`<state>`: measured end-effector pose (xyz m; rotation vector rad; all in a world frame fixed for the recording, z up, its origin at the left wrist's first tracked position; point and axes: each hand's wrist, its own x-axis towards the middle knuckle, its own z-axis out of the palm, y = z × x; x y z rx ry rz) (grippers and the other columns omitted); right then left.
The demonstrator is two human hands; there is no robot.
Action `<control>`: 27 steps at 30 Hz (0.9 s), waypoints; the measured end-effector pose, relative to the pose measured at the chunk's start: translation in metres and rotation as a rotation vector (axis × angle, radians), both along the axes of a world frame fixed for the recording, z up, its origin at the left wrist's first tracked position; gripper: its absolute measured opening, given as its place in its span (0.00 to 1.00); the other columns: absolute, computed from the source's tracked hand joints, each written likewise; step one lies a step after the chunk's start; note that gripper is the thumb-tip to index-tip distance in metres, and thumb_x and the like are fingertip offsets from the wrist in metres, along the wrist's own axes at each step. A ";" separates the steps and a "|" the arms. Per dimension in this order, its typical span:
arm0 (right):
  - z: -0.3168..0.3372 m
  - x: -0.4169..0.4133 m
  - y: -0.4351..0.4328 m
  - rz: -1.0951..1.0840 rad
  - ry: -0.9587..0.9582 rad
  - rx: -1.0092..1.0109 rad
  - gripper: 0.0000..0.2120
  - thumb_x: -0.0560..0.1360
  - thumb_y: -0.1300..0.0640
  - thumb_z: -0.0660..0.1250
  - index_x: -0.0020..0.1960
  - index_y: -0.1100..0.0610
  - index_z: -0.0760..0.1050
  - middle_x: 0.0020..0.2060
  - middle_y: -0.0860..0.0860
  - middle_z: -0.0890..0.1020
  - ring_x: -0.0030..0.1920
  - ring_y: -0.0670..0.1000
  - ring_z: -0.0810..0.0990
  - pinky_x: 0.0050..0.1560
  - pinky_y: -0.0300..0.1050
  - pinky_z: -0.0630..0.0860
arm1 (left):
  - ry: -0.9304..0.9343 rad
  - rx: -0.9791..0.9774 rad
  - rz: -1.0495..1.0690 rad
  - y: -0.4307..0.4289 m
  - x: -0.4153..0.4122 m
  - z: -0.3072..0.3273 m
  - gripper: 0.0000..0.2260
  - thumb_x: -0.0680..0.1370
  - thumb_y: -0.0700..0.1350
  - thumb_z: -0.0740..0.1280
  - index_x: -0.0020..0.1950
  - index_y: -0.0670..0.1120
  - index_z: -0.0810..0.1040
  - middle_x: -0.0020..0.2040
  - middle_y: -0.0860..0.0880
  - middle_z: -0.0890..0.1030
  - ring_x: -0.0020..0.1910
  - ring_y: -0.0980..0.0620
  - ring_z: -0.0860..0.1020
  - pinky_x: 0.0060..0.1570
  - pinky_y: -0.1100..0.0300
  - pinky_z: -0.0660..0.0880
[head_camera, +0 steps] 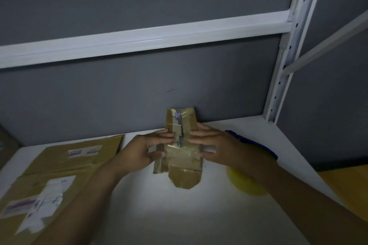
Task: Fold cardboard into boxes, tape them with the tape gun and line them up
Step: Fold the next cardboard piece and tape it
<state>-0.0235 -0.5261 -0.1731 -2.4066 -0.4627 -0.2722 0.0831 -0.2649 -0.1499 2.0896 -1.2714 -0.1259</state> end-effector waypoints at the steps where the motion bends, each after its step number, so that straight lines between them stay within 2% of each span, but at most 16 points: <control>1: -0.001 0.002 0.000 -0.001 -0.016 0.000 0.27 0.74 0.56 0.71 0.69 0.47 0.64 0.70 0.41 0.65 0.75 0.45 0.57 0.73 0.45 0.60 | -0.033 -0.029 0.019 -0.002 0.001 -0.001 0.21 0.73 0.37 0.73 0.61 0.55 0.78 0.64 0.69 0.73 0.68 0.65 0.69 0.68 0.69 0.63; 4: -0.006 0.003 0.003 -0.029 -0.102 -0.010 0.25 0.72 0.57 0.73 0.67 0.53 0.72 0.67 0.43 0.70 0.73 0.43 0.61 0.71 0.42 0.63 | -0.110 -0.140 0.075 -0.009 0.001 -0.007 0.18 0.69 0.38 0.77 0.55 0.52 0.82 0.58 0.66 0.79 0.62 0.64 0.75 0.65 0.68 0.68; 7: -0.009 0.002 0.017 -0.101 -0.172 -0.055 0.18 0.73 0.57 0.72 0.62 0.57 0.77 0.64 0.49 0.74 0.69 0.46 0.67 0.68 0.46 0.69 | -0.196 -0.165 0.142 -0.017 -0.004 -0.015 0.14 0.66 0.41 0.80 0.50 0.47 0.83 0.55 0.70 0.77 0.58 0.65 0.75 0.60 0.70 0.70; 8: -0.009 0.002 0.022 -0.128 -0.179 -0.071 0.16 0.73 0.57 0.71 0.60 0.57 0.77 0.63 0.50 0.73 0.66 0.47 0.69 0.65 0.47 0.71 | -0.219 -0.159 0.152 -0.019 -0.006 -0.017 0.15 0.65 0.45 0.79 0.49 0.47 0.83 0.55 0.71 0.76 0.57 0.66 0.74 0.59 0.71 0.69; 10: -0.007 0.000 0.026 -0.138 -0.157 -0.065 0.17 0.71 0.56 0.71 0.59 0.57 0.75 0.62 0.49 0.72 0.63 0.47 0.70 0.63 0.46 0.73 | -0.245 -0.126 0.148 -0.020 -0.007 -0.018 0.21 0.63 0.58 0.76 0.50 0.48 0.81 0.55 0.72 0.74 0.56 0.68 0.72 0.57 0.74 0.67; 12: -0.002 -0.002 0.022 -0.103 -0.067 -0.007 0.19 0.70 0.51 0.71 0.59 0.54 0.75 0.62 0.45 0.71 0.63 0.44 0.70 0.63 0.42 0.72 | -0.215 -0.107 0.141 -0.018 -0.007 -0.017 0.27 0.60 0.64 0.74 0.53 0.49 0.80 0.56 0.70 0.73 0.58 0.69 0.70 0.57 0.76 0.65; 15: 0.010 0.000 0.026 -0.143 0.002 0.101 0.14 0.72 0.42 0.64 0.50 0.51 0.75 0.55 0.44 0.74 0.57 0.42 0.72 0.57 0.41 0.73 | -0.176 -0.189 0.149 -0.019 -0.009 -0.015 0.18 0.69 0.61 0.70 0.50 0.49 0.81 0.55 0.65 0.77 0.57 0.66 0.73 0.56 0.73 0.67; 17: 0.010 0.007 0.035 -0.227 -0.070 0.081 0.16 0.71 0.38 0.59 0.43 0.52 0.71 0.47 0.44 0.72 0.49 0.43 0.71 0.48 0.39 0.73 | -0.183 -0.235 0.194 -0.025 -0.011 -0.016 0.15 0.71 0.59 0.68 0.45 0.48 0.80 0.50 0.61 0.79 0.52 0.62 0.75 0.52 0.70 0.69; 20: -0.008 0.012 0.051 -0.338 -0.251 0.064 0.18 0.70 0.40 0.61 0.40 0.56 0.71 0.44 0.45 0.70 0.45 0.44 0.68 0.40 0.36 0.69 | -0.199 -0.260 0.257 -0.032 -0.011 -0.022 0.17 0.68 0.62 0.71 0.41 0.48 0.79 0.46 0.56 0.80 0.48 0.59 0.75 0.48 0.69 0.70; 21: -0.015 0.011 0.055 -0.373 -0.289 0.081 0.17 0.70 0.42 0.62 0.41 0.57 0.72 0.45 0.47 0.72 0.46 0.44 0.69 0.40 0.34 0.69 | -0.203 -0.247 0.266 -0.033 -0.012 -0.023 0.18 0.67 0.63 0.71 0.41 0.48 0.79 0.45 0.56 0.80 0.48 0.60 0.74 0.47 0.71 0.69; 23: -0.024 0.007 0.058 -0.380 -0.329 0.070 0.14 0.71 0.46 0.63 0.45 0.57 0.73 0.50 0.51 0.74 0.52 0.46 0.71 0.49 0.30 0.69 | -0.209 -0.208 0.273 -0.032 -0.011 -0.024 0.18 0.65 0.62 0.70 0.42 0.48 0.79 0.45 0.61 0.76 0.48 0.63 0.71 0.47 0.75 0.66; 25: -0.025 0.003 0.054 -0.289 -0.370 0.031 0.10 0.73 0.52 0.62 0.47 0.58 0.74 0.54 0.51 0.74 0.57 0.47 0.70 0.59 0.28 0.65 | -0.227 -0.177 0.254 -0.029 -0.010 -0.024 0.18 0.67 0.61 0.69 0.44 0.48 0.79 0.46 0.68 0.72 0.49 0.68 0.69 0.49 0.78 0.64; 27: -0.019 0.001 0.047 -0.184 -0.330 -0.021 0.08 0.75 0.56 0.61 0.50 0.58 0.76 0.56 0.48 0.72 0.60 0.45 0.69 0.63 0.28 0.62 | -0.222 -0.184 0.195 -0.025 -0.010 -0.021 0.15 0.71 0.58 0.68 0.48 0.49 0.80 0.49 0.70 0.73 0.54 0.71 0.69 0.53 0.78 0.63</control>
